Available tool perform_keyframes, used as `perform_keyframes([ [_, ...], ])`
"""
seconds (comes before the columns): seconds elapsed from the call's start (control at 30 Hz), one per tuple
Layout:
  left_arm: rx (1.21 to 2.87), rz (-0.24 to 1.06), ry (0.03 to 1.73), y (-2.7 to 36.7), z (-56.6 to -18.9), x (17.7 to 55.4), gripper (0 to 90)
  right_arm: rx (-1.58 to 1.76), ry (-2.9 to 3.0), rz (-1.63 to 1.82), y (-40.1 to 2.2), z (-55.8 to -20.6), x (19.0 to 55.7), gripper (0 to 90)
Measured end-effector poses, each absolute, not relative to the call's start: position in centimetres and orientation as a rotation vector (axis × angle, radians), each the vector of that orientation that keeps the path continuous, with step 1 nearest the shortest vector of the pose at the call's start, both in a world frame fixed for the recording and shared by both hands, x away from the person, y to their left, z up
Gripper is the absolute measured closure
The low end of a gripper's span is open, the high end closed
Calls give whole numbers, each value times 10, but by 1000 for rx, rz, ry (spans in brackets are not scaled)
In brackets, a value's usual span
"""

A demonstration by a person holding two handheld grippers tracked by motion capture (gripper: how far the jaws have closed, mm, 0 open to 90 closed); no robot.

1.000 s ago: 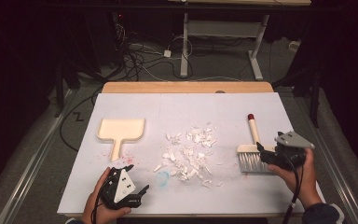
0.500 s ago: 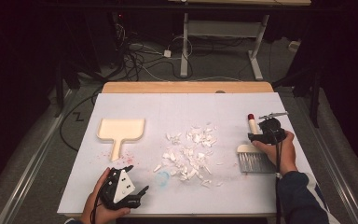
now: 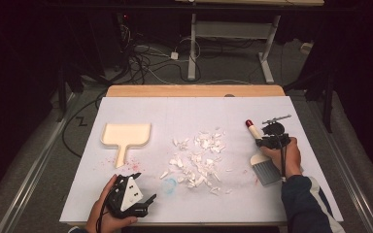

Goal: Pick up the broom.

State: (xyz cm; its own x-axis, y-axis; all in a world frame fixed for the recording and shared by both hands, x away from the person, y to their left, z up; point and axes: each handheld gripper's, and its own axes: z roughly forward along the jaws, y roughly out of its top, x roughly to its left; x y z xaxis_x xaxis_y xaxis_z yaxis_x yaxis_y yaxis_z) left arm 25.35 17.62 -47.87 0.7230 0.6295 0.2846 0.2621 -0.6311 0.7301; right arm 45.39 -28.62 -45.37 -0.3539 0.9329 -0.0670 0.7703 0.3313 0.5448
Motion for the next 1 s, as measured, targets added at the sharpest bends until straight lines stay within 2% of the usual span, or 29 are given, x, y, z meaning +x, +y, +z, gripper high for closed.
perform_keyframes([
  [0.3, 2239, 692, 686, 178, -479, 254, 170, 1479, 2217, 695, -292, -449, 446, 712],
  [0.63, 2214, 688, 714, 180, -476, 252, 170, 1327, 2092, 958, -308, -416, 403, 715],
  [0.83, 2113, 605, 744, 170, -462, 254, 170, 1241, 2039, 1083, -316, -394, 370, 716],
  [1.0, 2049, 525, 677, 142, -442, 253, 170, 1166, 2003, 1164, -313, -376, 345, 715],
])
